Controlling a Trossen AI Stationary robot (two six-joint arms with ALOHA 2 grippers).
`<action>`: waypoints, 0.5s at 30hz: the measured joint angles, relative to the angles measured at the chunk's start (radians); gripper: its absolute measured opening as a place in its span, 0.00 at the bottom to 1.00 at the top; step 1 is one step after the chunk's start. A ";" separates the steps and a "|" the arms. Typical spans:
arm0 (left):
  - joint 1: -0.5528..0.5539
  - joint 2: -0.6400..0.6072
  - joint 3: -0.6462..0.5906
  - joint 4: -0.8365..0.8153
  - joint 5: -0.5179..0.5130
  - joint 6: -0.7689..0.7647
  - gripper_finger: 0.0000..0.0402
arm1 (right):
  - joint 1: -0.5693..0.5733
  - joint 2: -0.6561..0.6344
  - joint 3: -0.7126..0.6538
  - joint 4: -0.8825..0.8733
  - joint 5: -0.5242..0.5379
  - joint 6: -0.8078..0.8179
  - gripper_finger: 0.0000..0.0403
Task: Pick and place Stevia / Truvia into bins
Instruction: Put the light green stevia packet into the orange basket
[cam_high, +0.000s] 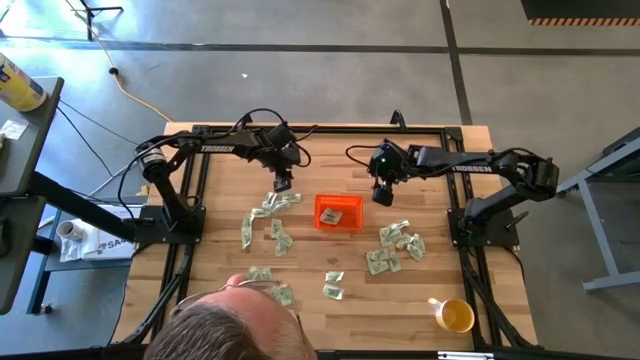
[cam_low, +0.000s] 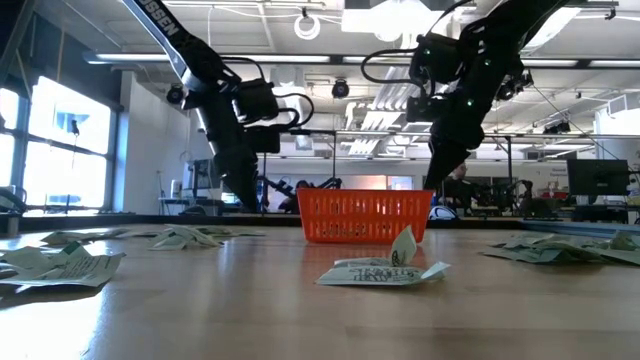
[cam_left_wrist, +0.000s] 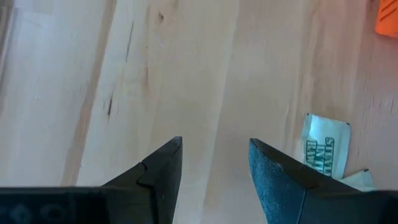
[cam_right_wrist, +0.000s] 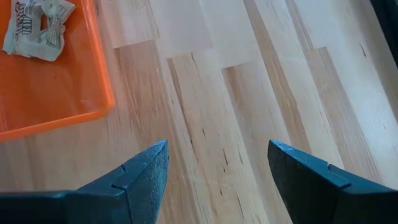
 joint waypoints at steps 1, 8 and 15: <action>0.000 0.000 0.000 0.007 0.000 0.000 0.54 | 0.000 0.000 0.000 0.000 0.000 0.000 0.65; 0.000 0.000 0.000 0.022 0.000 0.000 0.54 | 0.000 0.000 0.000 0.000 0.000 0.000 0.65; 0.000 0.000 0.000 0.023 0.044 0.000 0.54 | 0.000 0.000 0.000 0.000 0.000 0.014 0.65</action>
